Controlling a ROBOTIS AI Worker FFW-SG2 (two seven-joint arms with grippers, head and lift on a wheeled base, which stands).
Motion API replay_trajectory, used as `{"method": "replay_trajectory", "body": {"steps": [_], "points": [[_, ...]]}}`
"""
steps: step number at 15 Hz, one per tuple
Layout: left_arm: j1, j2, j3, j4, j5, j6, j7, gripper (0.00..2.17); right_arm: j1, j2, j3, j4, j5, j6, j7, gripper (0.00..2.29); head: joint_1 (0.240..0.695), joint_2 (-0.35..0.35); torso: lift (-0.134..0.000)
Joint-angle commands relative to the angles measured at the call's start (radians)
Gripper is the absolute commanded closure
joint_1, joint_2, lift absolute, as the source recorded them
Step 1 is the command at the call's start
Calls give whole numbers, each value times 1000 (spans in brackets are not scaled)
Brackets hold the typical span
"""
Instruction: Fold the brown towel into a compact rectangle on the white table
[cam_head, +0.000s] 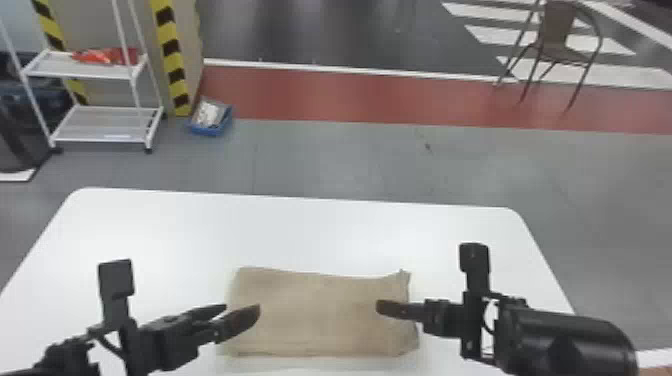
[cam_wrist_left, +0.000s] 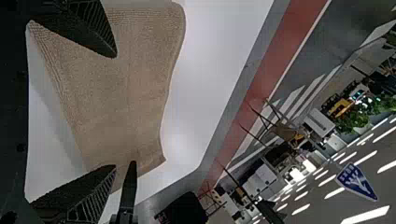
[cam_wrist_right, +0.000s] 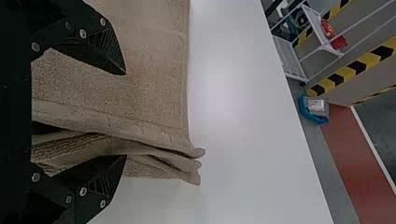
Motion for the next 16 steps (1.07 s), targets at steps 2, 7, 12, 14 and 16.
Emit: {"method": "replay_trajectory", "body": {"steps": [2, 7, 12, 14, 16], "points": [[3, 1, -70, 30, -36, -107, 2, 33, 47, 1, -49, -83, -3, 27, 11, 232, 695, -166, 0], [-6, -3, -183, 107, -92, -264, 8, 238, 62, 1, -220, -105, -62, 61, 83, 90, 695, -266, 0], [-65, -11, -285, 256, -196, -457, 49, 421, 73, 1, -336, -148, -74, 95, 98, 110, 695, -350, 0], [-74, -11, -312, 285, -222, -527, 71, 647, 74, 1, -365, -131, -72, 77, 104, 117, 695, -350, 0], [-86, -9, -329, 308, -228, -540, 94, 1170, 71, 1, -387, -98, -75, 64, 106, 127, 695, -350, 0]]}}
